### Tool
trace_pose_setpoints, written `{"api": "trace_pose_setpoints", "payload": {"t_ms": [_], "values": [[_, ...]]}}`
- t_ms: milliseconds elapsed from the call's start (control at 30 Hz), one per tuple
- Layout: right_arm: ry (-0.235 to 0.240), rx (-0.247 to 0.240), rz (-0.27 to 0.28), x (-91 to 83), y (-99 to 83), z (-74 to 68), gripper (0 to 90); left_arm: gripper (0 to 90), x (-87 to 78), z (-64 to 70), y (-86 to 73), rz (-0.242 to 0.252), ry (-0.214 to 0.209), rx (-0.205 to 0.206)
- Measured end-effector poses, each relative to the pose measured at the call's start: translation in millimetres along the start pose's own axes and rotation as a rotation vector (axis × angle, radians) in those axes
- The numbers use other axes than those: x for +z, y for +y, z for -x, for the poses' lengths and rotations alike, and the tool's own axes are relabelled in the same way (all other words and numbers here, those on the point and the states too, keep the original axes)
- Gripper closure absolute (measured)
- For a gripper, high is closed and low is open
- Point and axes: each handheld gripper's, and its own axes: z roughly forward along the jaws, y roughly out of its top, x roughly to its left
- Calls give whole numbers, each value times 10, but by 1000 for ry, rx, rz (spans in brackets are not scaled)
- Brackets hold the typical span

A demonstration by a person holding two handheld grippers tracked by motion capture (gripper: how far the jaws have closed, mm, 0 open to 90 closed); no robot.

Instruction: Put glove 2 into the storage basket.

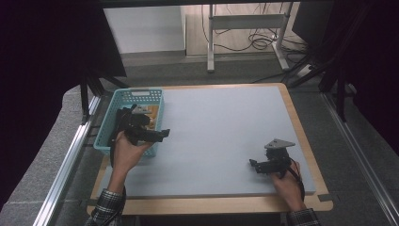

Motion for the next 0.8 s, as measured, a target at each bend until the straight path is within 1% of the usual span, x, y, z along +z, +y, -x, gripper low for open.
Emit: {"api": "trace_pose_setpoints", "payload": {"t_ms": [67,200,300,333,400,567,600,767,800], "values": [[0,2,1,1,0,-1,78,61,1,20,-7,2,-4,6],[0,2,0,0,0,-1,78,51,33,101,-40,12,-31,18],[0,1,0,0,0,-1,78,42,72,159,-64,6,-49,37],[0,1,0,0,0,-1,78,39,101,200,-77,6,-58,47],[0,-1,-1,0,0,0,78,36,114,222,-83,6,-61,51],[-1,1,0,1,0,-1,78,33,155,310,-93,3,-71,73],[-1,1,0,0,0,-1,78,32,170,337,-99,9,-75,82],[-1,0,0,0,0,-1,78,30,202,382,-116,12,-81,89],[-1,0,0,0,0,-1,78,30,226,403,-127,10,-85,96]]}}
